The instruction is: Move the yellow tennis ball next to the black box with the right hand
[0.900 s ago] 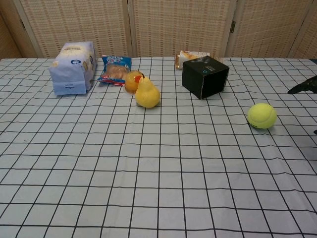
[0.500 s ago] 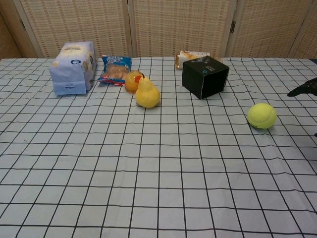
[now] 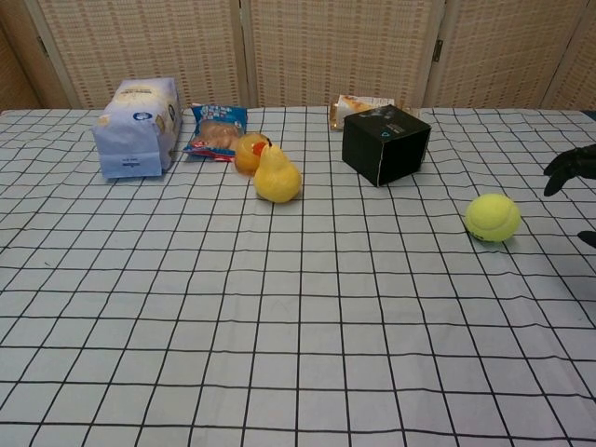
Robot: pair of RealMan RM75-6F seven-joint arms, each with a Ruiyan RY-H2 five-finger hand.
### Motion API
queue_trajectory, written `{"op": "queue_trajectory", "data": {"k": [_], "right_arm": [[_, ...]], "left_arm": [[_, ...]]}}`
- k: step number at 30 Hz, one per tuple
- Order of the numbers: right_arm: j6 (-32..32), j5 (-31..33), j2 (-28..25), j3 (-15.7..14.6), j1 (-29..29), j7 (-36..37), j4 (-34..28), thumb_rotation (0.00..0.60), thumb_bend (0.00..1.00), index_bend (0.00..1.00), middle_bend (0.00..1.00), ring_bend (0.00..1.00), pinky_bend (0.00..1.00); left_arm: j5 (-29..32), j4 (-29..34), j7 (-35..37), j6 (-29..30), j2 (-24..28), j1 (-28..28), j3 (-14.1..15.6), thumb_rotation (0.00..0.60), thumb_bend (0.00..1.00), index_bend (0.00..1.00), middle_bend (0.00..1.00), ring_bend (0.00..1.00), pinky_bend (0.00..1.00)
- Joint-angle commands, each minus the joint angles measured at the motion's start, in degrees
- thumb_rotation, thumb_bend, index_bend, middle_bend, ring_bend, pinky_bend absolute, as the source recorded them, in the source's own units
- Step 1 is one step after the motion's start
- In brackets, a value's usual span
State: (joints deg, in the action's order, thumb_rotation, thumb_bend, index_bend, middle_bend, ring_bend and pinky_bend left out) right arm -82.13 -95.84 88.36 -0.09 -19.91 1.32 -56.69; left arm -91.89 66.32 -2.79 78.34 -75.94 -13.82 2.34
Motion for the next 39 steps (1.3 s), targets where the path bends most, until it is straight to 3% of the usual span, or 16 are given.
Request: {"op": "queue_trajectory", "data": {"k": [1,2,4,7,9,13,19,39], "right_arm": [[-1.7,-0.5,1.3,0.5,0.3,-0.2,1.0,0.6,0.55,0.6,0.48,0.48,0.57],[-1.7,-0.3,1.4,0.6,0.3,-0.7,0.9,0.6,0.63,0.71,0.55,0.55,0.65],[-0.4,0.0,1.2,0.5,0.0,-2.4,0.4,0.6,0.72,0.82,0.62,0.63,0.73],[2.6,0.7,-0.3,0.3,-0.6,-5.9,-1.4,0.6,0.83,0.96,0.72,0.76,0.84],[4.8,1.1,-1.6,0.0,-1.2,-7.6,-2.9,0.6,0.85,1.0,0.79,0.84,0.89],[13.5,3.4,-5.6,-1.0,-3.3,-8.5,-8.1,0.6,0.87,1.0,0.9,0.94,0.93],[21.8,5.1,-8.7,-2.1,-6.1,-9.1,-11.9,0.6,0.89,1.0,0.97,0.98,0.94],[21.6,2.6,-1.4,-2.9,-8.3,-4.3,-0.5,0.6,0.91,1.0,0.98,0.99,0.95]], "left_arm": [[-0.1,0.3,0.2,0.2,0.1,0.0,0.0,0.6,0.51,0.41,0.24,0.23,0.38],[-0.1,0.4,0.3,0.3,0.2,0.0,0.0,0.6,0.51,0.41,0.24,0.23,0.38],[-0.4,0.6,0.5,0.3,0.3,0.0,0.2,0.6,0.51,0.41,0.24,0.23,0.38],[-0.6,0.8,0.9,0.0,0.5,-0.1,0.4,0.6,0.51,0.41,0.24,0.23,0.38],[-0.6,0.9,1.1,-0.1,0.5,-0.1,0.5,0.6,0.51,0.41,0.24,0.23,0.38],[-0.4,1.1,1.4,-0.7,0.6,-0.2,0.6,0.6,0.51,0.41,0.25,0.23,0.38],[-0.3,1.5,1.1,-1.1,0.6,-0.3,0.7,0.6,0.51,0.41,0.25,0.23,0.38],[-0.4,2.0,0.7,-1.7,0.7,-0.5,1.1,0.6,0.51,0.41,0.25,0.23,0.38]]}}
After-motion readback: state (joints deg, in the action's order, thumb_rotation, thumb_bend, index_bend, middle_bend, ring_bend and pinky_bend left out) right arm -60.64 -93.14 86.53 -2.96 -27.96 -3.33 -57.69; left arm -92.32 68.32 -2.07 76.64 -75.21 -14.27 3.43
